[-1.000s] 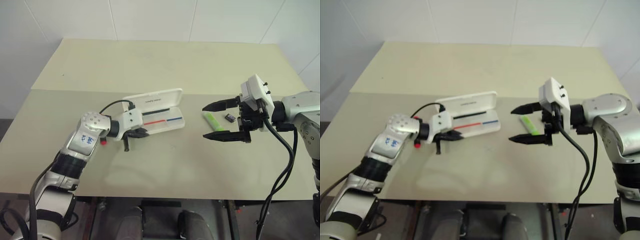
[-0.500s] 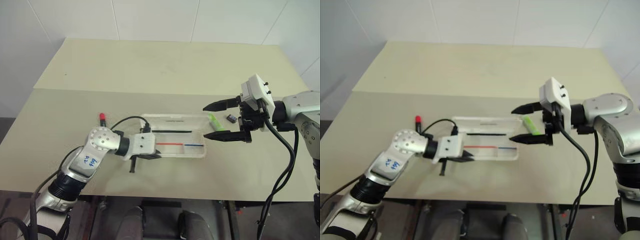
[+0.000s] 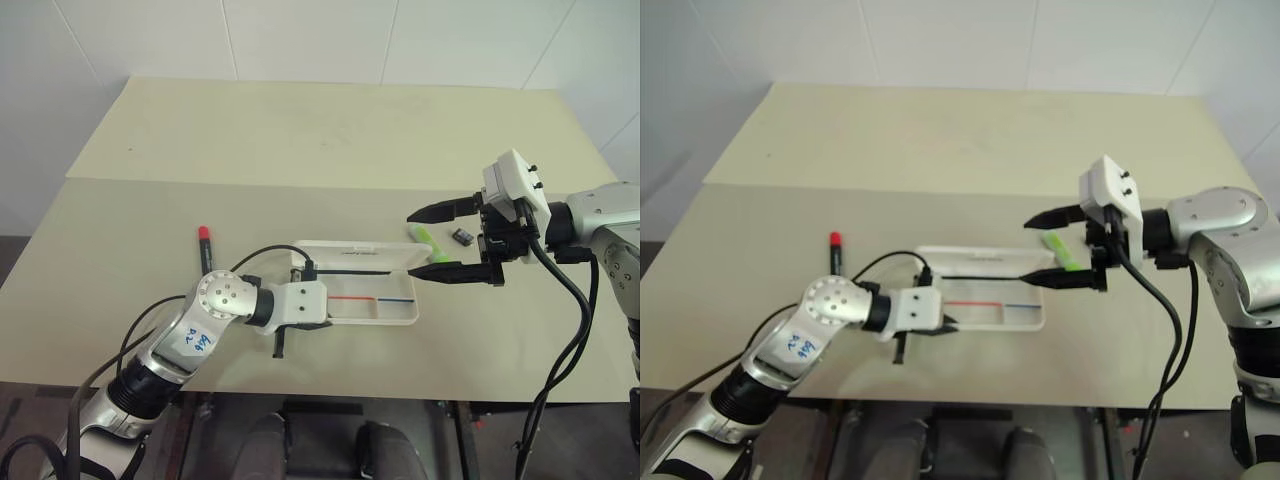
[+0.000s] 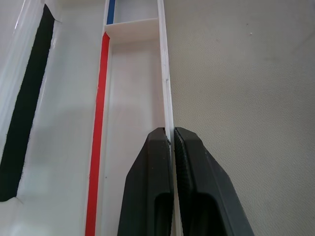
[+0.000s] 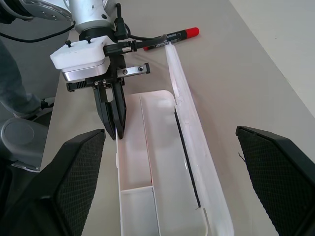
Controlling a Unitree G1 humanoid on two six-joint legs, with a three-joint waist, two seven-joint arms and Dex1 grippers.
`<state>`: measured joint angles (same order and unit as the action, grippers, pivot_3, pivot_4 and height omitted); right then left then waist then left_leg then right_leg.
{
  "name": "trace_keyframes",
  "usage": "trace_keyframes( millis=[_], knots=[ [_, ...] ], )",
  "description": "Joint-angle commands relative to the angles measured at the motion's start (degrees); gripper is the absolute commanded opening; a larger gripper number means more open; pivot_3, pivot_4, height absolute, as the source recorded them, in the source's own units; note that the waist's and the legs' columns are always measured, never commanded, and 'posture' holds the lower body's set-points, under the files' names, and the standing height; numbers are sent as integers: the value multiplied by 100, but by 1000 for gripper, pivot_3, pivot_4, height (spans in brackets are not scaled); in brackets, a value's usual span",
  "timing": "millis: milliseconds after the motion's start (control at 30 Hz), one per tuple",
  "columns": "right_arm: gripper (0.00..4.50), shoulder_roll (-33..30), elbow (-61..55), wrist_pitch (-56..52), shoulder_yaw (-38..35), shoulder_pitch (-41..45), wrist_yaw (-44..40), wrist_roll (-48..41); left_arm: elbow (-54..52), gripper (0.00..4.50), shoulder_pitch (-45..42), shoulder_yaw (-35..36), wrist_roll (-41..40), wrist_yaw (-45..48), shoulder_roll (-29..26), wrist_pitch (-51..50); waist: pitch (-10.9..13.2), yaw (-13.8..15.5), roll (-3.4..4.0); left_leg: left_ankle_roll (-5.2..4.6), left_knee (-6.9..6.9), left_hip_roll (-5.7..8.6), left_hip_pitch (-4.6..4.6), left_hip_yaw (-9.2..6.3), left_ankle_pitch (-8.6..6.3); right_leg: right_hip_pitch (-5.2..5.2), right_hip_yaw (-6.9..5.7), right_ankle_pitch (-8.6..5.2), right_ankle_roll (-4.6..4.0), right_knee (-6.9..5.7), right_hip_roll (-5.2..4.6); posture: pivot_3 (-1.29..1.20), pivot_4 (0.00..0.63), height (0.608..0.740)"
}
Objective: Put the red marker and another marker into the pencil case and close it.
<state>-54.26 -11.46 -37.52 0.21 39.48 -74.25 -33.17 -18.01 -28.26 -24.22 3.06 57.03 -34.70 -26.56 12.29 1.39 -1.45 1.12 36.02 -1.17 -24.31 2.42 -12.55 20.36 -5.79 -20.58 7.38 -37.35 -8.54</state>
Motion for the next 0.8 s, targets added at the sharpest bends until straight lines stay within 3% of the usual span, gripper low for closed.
trace_keyframes(
  millis=[33,67,300,467,800],
  knots=[
    [4500,-79,-108,69,-157,73,1,-22,-163,17,67,-91,130,-160,59,-260,0,5,0,0,2,0,0,0,0,0,0,0,0,0,0,0,150,740],
    [4500,-78,-103,72,-154,78,-1,-19,-201,589,71,-93,97,-163,83,-333,0,6,0,0,3,0,0,0,0,-2,0,0,0,0,0,0,150,740],
    [4500,-87,-82,82,-140,86,-22,-5,-322,2772,39,-40,42,-256,116,-419,0,2,0,0,-1,0,0,-1,0,-2,-1,0,0,27,0,0,150,740],
    [4500,-89,-49,77,-134,103,-43,-11,-702,4388,-95,322,-467,-267,283,-881,0,1,0,0,0,0,0,-1,0,-2,0,0,0,26,0,0,150,740],
    [4500,-38,94,142,-48,222,-128,56,-1596,4479,-84,938,-1635,-107,14,-2040,0,-7,0,0,1,-1,1,-4,0,-3,-1,0,0,26,1,0,150,740]
  ],
)
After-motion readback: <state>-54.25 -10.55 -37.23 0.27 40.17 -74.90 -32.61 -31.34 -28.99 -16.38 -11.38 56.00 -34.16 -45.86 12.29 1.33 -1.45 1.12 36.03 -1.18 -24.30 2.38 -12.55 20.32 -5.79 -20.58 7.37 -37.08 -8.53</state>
